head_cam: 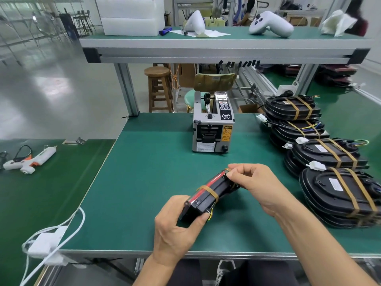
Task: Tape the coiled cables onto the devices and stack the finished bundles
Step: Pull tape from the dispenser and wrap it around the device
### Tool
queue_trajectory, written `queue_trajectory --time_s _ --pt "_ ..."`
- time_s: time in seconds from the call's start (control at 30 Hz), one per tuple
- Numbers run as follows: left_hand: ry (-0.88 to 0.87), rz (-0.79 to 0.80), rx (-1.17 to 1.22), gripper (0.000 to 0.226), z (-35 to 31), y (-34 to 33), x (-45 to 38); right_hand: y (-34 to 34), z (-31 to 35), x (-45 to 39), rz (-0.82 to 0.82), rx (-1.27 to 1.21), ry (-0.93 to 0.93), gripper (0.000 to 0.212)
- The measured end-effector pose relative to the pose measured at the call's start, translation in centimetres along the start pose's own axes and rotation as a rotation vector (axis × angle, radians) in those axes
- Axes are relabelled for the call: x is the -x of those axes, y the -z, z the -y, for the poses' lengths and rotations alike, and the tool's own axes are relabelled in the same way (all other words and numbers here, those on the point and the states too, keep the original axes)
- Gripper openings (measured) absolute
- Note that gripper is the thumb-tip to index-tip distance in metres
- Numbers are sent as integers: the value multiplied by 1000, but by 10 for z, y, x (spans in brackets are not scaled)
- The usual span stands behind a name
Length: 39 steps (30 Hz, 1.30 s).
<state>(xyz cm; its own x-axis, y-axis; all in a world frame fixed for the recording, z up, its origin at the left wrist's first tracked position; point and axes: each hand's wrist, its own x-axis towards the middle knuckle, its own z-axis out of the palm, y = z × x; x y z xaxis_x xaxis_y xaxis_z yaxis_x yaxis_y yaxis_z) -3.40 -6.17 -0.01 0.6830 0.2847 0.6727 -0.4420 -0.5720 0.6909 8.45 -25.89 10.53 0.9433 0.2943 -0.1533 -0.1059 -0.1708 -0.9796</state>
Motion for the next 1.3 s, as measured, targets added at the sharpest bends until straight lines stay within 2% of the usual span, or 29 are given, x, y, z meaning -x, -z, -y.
queue_trajectory --time_s 1.03,1.2,1.3 --pt "-18 -5 -5 29 -1 0 -1 0 -11 -9 -92 118 52 18" --pt "-12 3 1 26 -1 0 0 -3 -16 -11 -167 80 55 9" --pt "-27 9 0 27 0 0 0 -6 -21 -11 -219 81 75 10"
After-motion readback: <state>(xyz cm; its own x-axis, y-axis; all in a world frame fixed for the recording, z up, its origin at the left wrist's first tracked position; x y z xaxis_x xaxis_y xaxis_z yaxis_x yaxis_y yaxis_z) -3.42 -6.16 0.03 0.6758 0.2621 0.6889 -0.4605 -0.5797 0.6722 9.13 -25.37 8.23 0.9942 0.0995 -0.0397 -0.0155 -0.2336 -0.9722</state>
